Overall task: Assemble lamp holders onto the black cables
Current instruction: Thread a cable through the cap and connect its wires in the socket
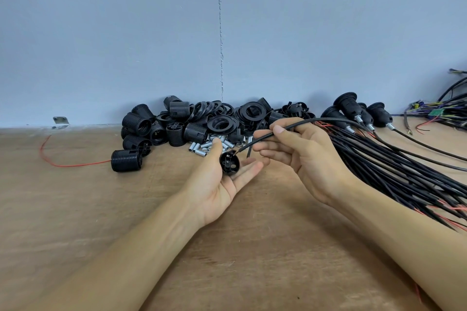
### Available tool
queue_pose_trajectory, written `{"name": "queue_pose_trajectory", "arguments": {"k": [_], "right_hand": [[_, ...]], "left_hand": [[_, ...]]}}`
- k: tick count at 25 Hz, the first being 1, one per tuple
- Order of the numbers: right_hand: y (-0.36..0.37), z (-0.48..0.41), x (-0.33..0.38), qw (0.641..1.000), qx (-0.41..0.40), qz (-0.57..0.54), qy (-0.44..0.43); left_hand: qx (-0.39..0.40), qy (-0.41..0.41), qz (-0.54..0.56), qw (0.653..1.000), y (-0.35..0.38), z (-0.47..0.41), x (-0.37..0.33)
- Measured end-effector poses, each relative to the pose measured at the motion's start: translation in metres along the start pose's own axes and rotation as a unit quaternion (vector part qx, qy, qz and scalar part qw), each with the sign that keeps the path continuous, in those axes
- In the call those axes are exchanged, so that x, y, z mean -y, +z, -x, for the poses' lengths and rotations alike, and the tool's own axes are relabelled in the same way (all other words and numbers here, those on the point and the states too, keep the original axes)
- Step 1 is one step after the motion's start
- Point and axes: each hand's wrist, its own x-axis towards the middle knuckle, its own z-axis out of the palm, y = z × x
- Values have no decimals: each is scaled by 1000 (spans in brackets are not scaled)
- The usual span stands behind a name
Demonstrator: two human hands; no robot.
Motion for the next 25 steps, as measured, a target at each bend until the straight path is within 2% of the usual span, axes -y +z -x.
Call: {"name": "queue_pose_trajectory", "arguments": {"k": [5, 8, 25], "right_hand": [[1, 3, 5, 992, 45, 113, -22], [2, 5, 6, 988, 56, 144, -32], [6, 7, 5, 991, 66, 114, -23]], "left_hand": [[15, 2, -26, 1000, -4, -2, 2], [23, 5, -35, 999, -4, -2, 4], [12, 19, -37, 999, -5, -4, 4]]}}
